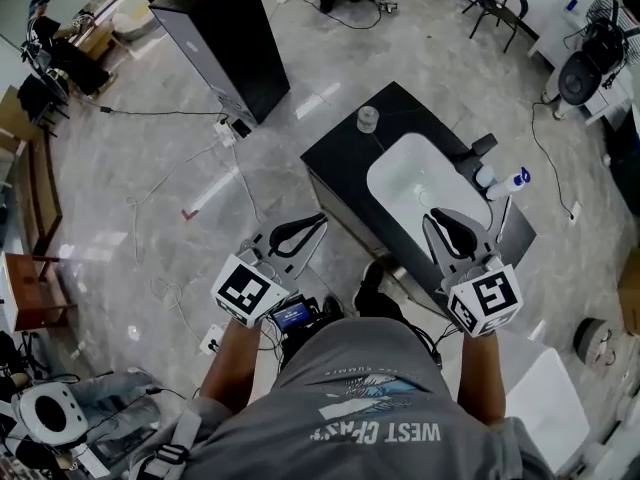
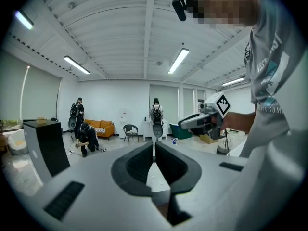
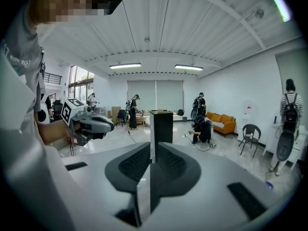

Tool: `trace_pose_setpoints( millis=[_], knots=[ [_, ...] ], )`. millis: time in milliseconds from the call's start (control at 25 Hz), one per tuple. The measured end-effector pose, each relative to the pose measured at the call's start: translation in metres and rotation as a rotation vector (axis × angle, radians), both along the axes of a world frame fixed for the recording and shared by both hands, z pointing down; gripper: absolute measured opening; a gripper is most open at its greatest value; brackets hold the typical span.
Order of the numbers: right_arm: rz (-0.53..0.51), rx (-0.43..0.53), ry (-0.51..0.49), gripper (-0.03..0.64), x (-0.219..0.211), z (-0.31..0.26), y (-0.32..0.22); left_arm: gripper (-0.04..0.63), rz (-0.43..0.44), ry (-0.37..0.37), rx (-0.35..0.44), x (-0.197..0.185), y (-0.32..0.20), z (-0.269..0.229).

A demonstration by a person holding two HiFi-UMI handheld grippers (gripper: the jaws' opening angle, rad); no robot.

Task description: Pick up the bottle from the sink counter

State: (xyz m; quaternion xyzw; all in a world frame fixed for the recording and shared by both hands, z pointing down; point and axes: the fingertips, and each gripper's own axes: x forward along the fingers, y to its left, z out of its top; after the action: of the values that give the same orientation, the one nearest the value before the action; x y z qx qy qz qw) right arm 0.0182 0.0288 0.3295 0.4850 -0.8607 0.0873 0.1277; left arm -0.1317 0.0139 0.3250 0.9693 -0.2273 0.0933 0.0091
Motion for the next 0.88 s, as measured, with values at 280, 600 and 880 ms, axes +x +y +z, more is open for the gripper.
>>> trace_pose_setpoints(
  millis=[280, 600, 880],
  knots=[
    [-0.080, 0.011, -0.040, 0.051, 0.008, 0.002, -0.057, 0.005, -0.068, -0.040, -0.008, 0.014, -0.043, 0.002],
    [-0.135, -0.011, -0.072, 0.055, 0.030, 0.013, -0.104, 0.005, -0.099, -0.087, -0.044, 0.043, -0.083, 0.011],
    [-0.166, -0.029, -0.094, 0.063, 0.048, 0.031, -0.134, 0.005, -0.105, -0.118, -0.051, 0.070, -0.118, 0.023]
  ],
)
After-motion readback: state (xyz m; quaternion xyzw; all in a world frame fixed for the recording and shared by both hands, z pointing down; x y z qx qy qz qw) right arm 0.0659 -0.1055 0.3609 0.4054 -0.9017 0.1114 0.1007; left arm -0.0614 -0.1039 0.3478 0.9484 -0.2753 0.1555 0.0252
